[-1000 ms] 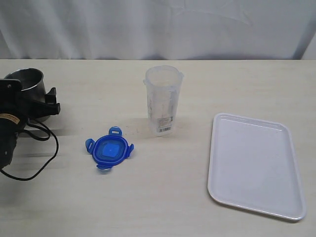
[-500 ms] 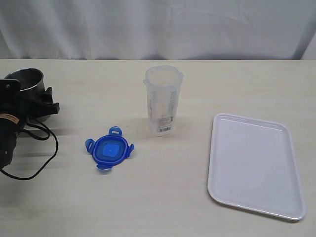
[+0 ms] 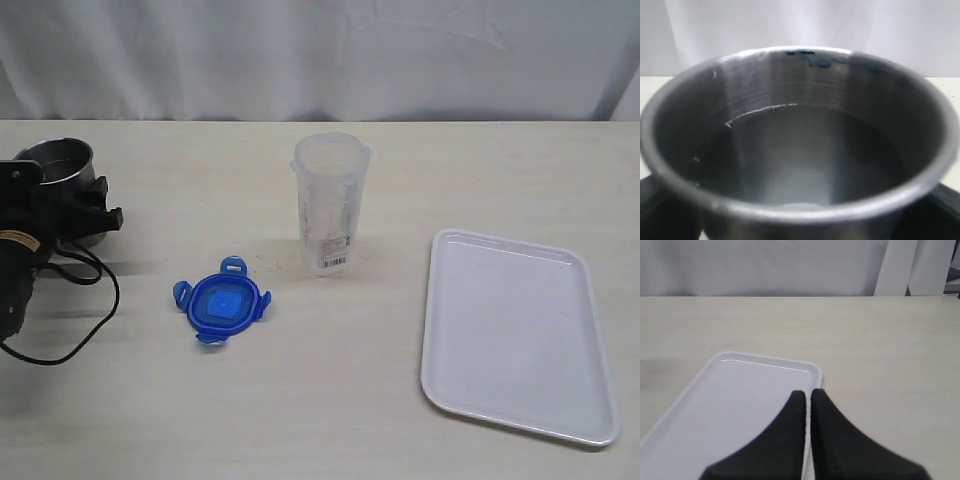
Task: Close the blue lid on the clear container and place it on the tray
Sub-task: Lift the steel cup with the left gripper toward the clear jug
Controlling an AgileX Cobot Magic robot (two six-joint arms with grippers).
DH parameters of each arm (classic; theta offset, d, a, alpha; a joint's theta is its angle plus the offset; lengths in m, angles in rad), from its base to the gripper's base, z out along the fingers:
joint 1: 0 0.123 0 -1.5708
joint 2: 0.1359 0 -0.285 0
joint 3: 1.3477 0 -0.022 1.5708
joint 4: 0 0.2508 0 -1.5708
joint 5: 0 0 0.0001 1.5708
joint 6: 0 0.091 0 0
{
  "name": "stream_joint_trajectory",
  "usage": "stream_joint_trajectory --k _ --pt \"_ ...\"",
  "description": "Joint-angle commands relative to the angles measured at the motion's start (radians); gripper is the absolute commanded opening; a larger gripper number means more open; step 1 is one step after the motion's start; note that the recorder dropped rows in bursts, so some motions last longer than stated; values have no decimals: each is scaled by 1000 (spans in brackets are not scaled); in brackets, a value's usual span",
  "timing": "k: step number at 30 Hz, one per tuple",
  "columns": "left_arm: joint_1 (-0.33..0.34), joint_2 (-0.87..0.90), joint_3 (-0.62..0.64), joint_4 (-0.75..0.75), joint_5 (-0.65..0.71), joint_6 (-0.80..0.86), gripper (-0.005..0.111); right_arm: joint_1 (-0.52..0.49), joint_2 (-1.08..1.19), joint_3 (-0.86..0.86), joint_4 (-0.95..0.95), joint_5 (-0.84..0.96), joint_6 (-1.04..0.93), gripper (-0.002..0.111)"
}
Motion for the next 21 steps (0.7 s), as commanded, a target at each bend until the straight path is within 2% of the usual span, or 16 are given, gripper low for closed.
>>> stream_joint_trajectory --k 1,3,10,15,19,21 --pt "1 -54 -4 21 69 -16 0 2 -3 3 5 1 3 4" --pt "1 -90 -4 51 109 -16 0 2 -3 3 5 1 3 4" --pt "1 -214 -4 346 173 -146 0 2 -3 3 5 1 3 4" --pt "-1 -220 -120 554 328 -287 0 2 -3 3 5 1 3 4" --pt "-1 -220 -199 644 345 -390 0 2 -3 3 5 1 3 4" --pt "-10 -220 -252 753 357 -500 0 2 -3 3 5 1 3 4"
